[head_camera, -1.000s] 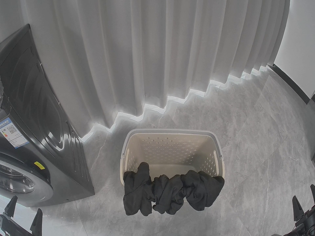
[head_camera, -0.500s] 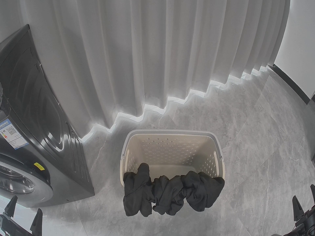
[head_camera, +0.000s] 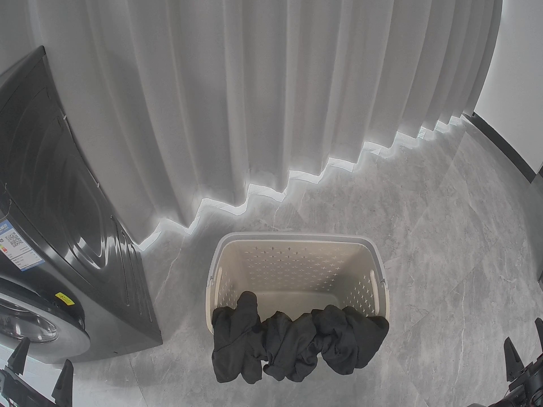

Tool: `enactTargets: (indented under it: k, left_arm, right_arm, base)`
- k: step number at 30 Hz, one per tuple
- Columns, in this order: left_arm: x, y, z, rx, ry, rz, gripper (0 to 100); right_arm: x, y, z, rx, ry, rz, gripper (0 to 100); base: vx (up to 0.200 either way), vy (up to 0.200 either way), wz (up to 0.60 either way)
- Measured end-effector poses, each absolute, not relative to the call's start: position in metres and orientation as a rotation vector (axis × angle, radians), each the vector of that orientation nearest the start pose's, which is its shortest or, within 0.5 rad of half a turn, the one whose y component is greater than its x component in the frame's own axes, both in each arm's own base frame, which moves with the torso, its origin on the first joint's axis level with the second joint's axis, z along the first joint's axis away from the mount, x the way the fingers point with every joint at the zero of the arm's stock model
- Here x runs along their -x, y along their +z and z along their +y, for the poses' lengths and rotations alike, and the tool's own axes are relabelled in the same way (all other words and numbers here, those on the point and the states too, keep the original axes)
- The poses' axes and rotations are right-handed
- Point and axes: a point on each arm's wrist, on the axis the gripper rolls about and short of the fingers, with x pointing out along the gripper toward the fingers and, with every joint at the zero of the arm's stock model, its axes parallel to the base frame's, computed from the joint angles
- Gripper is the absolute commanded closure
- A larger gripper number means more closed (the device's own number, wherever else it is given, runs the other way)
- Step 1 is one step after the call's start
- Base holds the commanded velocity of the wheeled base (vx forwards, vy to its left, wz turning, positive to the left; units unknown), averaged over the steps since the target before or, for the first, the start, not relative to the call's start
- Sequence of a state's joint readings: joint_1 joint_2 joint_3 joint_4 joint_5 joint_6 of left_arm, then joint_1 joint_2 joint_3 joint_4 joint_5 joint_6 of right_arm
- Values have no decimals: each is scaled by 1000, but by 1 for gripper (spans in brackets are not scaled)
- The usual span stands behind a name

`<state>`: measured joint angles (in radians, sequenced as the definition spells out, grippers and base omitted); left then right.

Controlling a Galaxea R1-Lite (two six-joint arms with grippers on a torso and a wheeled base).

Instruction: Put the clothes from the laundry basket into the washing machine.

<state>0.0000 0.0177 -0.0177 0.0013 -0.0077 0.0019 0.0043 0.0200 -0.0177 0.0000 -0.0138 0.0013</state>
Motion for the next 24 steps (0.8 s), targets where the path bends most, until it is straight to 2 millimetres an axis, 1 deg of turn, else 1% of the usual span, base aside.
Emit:
enactTargets:
  k: [14,20,24]
  left_arm:
    - [23,81,0,-2,-8,2,0]
    - [23,81,0,0,-7,2,0]
    - [23,81,0,-1,-6,2,0]
  right_arm:
    - [23,81,0,-2,-9,3,0]
    - [23,81,0,-2,-9,3,0]
    - [23,81,0,-1,-9,3,0]
  base:
    - [0,0,0]
    - [-200,0,0]
    - [0,0,0]
